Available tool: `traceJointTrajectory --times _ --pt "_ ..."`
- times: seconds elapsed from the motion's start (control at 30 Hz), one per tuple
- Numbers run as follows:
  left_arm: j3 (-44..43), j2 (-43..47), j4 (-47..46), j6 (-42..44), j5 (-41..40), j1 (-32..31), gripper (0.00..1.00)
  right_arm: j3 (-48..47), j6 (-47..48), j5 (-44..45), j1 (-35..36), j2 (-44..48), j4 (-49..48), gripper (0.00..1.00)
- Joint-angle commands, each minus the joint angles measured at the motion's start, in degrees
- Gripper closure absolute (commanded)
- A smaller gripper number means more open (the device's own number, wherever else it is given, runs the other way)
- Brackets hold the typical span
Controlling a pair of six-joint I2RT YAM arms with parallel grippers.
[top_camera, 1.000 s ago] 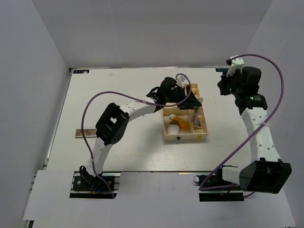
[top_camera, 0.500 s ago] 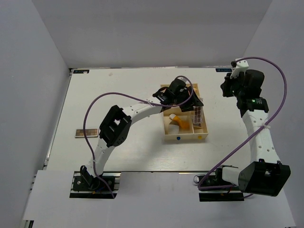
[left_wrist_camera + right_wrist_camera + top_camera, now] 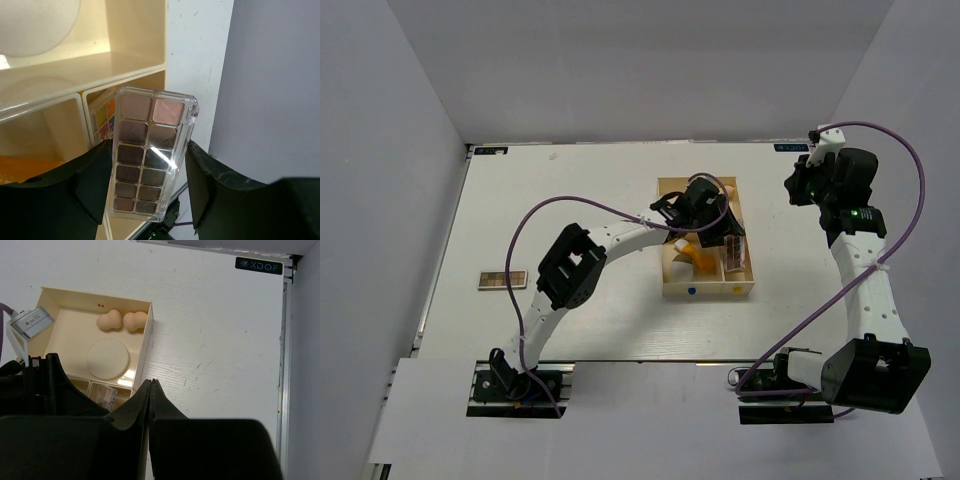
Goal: Organize the makeup
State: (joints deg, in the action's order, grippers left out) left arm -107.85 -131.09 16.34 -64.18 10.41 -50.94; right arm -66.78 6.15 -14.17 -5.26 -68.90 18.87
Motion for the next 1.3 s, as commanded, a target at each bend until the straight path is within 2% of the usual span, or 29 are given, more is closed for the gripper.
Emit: traceJointTrajectory --times 0.0,0.03,0.07,0.1,0.13,0.23,0.27,0.43,0.47,0.5,0.7,0.8,0.87,0.9,0.93,0.97,1.0,1.07,1.13,1.17,1.23,1.27 --pt "-2.54 1.18 1.42 -0.94 -1.80 -0.65 0.85 0.07 -0.79 -1.03 -0.37 1.40 -2.70 1.00" --pt "-2.62 1.10 1.50 -1.03 -1.63 -0.65 0.79 0.07 -0.79 -1.12 -0.46 1.40 -2.70 1.00" --pt "-2.71 0.92 1.59 -1.21 -1.54 -0.65 0.64 0.07 -0.79 -1.12 -0.46 1.14 -2.70 1.00" --pt "-3.15 0.92 2.03 -1.12 -1.45 -0.65 0.57 0.07 -0.88 -1.21 -0.54 1.23 -2.70 1.00" --pt "-3.24 0.83 2.21 -1.21 -1.28 -0.65 0.44 0.16 -0.97 -1.29 -0.46 1.14 -2.70 1.00" --pt "-3.50 1.09 1.77 -1.21 -1.01 -0.65 0.34 0.16 -0.97 -1.56 -0.46 1.05 -2.79 1.00" --pt "-3.77 1.10 1.68 -1.21 -1.18 -0.65 0.28 0.16 -0.97 -1.56 -0.37 1.14 -2.70 1.00" --pt "-5.00 1.71 1.24 -1.12 -1.45 -0.65 0.23 0.16 -0.88 -2.08 -0.46 1.23 -2.70 1.00" --pt "-5.17 1.80 1.15 -1.03 -1.62 -0.65 0.15 0.16 -0.88 -2.17 -0.46 1.14 -2.61 1.00" --pt "-5.17 1.89 1.15 -1.03 -1.28 -0.65 0.13 0.16 -0.88 -2.35 -0.46 1.31 -2.61 1.00" --pt "-3.51 5.92 0.71 0.37 -4.34 -0.65 0.18 0.42 0.00 -3.92 -0.46 1.75 -2.00 1.00" --pt "1.75 11.63 -1.04 2.21 -6.01 1.36 0.30 0.95 1.84 -8.04 -0.63 2.37 -1.47 0.99" --pt "8.05 17.40 -1.31 3.80 -7.42 2.68 0.55 1.30 3.07 -10.42 -0.54 2.81 -1.03 0.89" --pt "10.36 19.36 -1.13 3.72 -7.43 4.69 0.64 1.83 3.34 -12.78 -0.54 3.07 -1.03 0.79" --pt "12.82 21.29 -0.87 3.02 -6.99 6.01 0.81 2.18 3.69 -14.03 -0.46 3.16 -1.03 0.73" --pt "15.11 24.79 0.87 2.49 -6.55 7.42 0.86 2.36 4.21 -16.91 -0.54 3.25 -0.86 0.66" --pt "19.74 26.57 1.85 1.87 -6.20 10.56 0.88 2.80 4.91 -18.24 -0.46 3.25 -0.59 0.42" --pt "24.77 32.69 4.57 1.08 -6.98 13.66 0.88 2.97 5.80 -22.53 -0.46 2.64 0.20 0.12" --pt "31.72 36.76 6.94 1.25 -9.52 18.74 0.79 3.24 7.03 -24.75 -0.54 2.28 1.34 0.11" --pt "33.39 38.61 8.17 1.69 -9.54 20.60 0.67 3.50 7.20 -26.68 -0.46 2.28 1.52 0.11" --pt "35.95 42.22 14.64 3.61 -12.43 26.64 0.55 4.38 7.47 -27.48 -0.28 2.02 1.69 0.11" --pt "36.57 43.10 16.51 4.84 -13.31 28.68 0.45 4.56 7.47 -28.44 -0.37 1.85 1.43 0.11"
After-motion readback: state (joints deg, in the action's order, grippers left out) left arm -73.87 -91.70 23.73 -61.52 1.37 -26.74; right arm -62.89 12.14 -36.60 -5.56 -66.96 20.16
